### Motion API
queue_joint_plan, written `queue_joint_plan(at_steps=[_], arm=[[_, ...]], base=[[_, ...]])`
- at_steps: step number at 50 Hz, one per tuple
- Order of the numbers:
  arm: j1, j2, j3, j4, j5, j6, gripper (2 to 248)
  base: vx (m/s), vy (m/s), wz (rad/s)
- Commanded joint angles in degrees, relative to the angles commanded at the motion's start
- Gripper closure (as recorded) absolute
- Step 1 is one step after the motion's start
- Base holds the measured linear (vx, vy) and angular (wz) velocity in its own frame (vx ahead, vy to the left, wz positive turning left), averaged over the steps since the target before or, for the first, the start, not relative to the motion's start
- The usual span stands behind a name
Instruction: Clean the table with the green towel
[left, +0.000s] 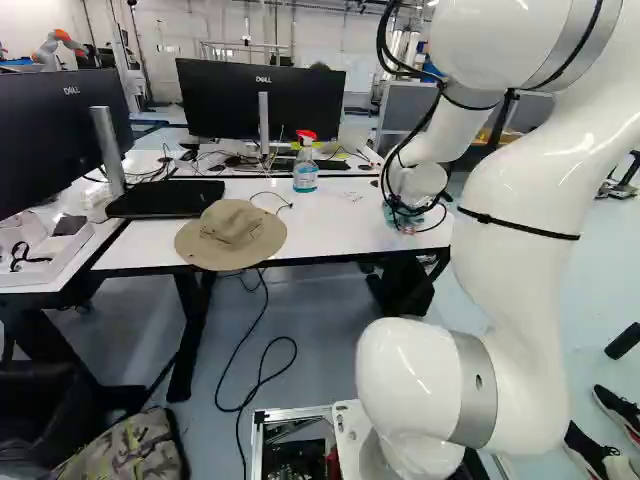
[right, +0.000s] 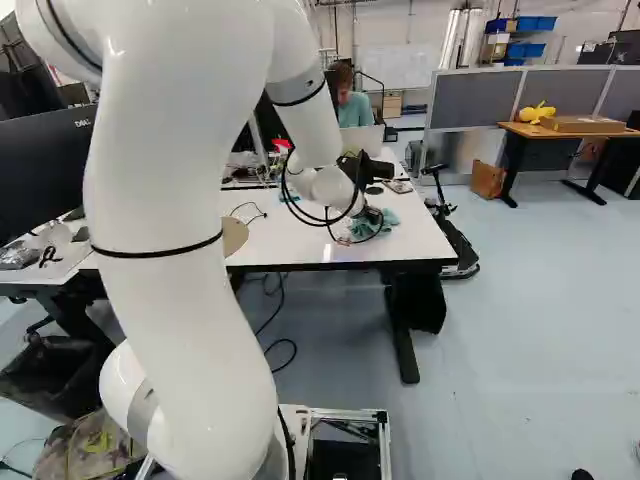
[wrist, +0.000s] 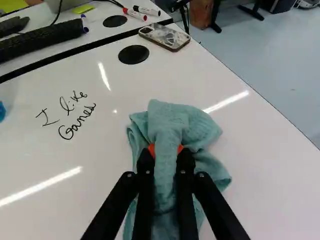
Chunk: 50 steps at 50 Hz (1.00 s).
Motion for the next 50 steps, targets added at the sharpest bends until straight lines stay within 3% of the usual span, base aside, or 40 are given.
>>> queue_joint_plan(at_steps=[27,38,50], arm=[[2.0,6.5,7.6,0.0,0.0,0.0,201],[1.1,9.1,10.5,0.0,0.0,0.0,201],[-1.1,9.8,11.2,0.0,0.0,0.0,201]], base=[[0.000,0.000,0.000],[0.000,0.000,0.000],[0.000,0.000,0.000]])
